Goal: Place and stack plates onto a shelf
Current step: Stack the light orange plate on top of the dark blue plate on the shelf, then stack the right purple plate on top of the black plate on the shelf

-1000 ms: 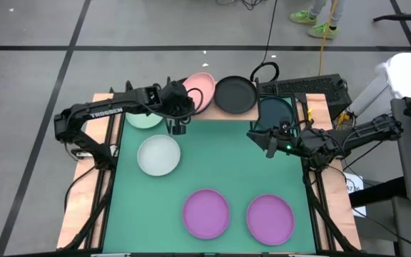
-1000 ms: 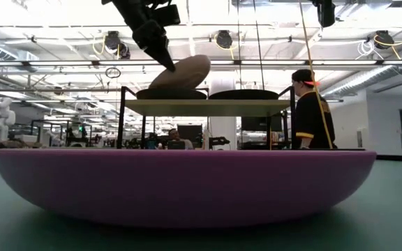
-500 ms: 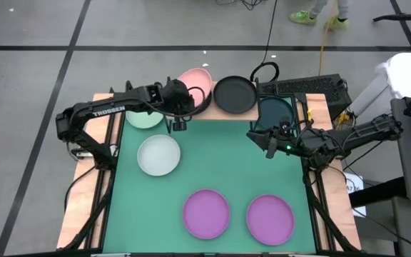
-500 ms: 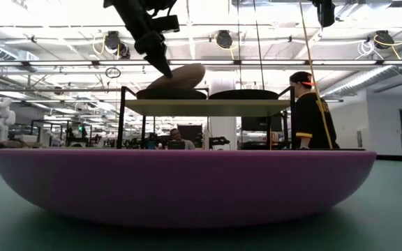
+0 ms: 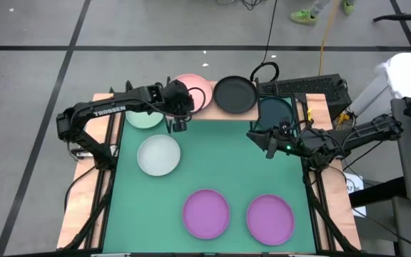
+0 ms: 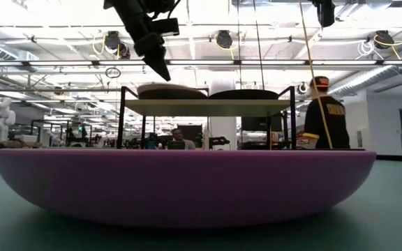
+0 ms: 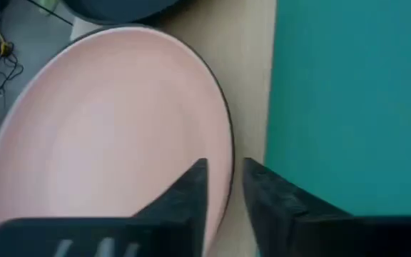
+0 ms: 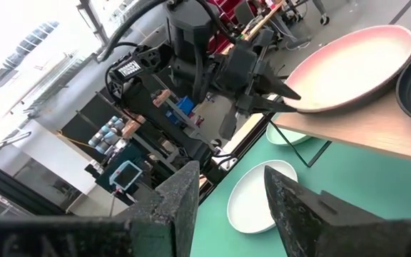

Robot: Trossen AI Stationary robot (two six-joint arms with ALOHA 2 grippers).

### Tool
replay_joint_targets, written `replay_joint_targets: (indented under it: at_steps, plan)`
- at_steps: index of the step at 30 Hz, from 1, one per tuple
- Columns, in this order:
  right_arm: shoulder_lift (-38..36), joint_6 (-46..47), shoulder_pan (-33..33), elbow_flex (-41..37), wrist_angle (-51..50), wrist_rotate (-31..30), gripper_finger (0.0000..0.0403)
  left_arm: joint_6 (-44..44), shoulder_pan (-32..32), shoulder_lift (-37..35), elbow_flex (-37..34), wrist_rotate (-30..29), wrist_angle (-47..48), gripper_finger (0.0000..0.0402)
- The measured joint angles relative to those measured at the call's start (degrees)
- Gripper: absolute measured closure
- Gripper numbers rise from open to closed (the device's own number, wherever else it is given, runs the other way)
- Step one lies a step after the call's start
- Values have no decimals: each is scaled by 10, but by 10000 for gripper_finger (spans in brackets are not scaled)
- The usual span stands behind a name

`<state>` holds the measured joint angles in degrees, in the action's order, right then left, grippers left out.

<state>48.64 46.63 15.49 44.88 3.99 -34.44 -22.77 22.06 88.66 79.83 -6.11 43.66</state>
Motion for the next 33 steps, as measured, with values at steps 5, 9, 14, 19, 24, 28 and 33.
replay_joint_targets:
  at_steps: [5, 9, 14, 19, 24, 28, 33]
  plan:
    - [0, -4, 0, 0, 0, 0, 259, 23, -7, -5, 4, -6, -1, 249]
    - [0, -4, 0, 0, 0, 2, 259, 67, -16, -6, 44, -5, 42, 246]
    - [0, 8, 0, 0, 2, 2, 259, 133, -12, -7, 115, 27, 95, 246]
    - [0, 27, 0, 7, 15, 2, 259, 217, 7, -53, 138, 132, 76, 253]
    - [0, -13, 0, 38, -15, 15, 259, 277, 13, -109, 106, 136, 111, 278]
    - [0, -22, -5, 66, -87, 14, 259, 345, -6, -171, 38, 135, 110, 286]
    - [14, -8, -18, 111, -204, 16, 259, 429, -85, -237, -105, 136, 44, 287]
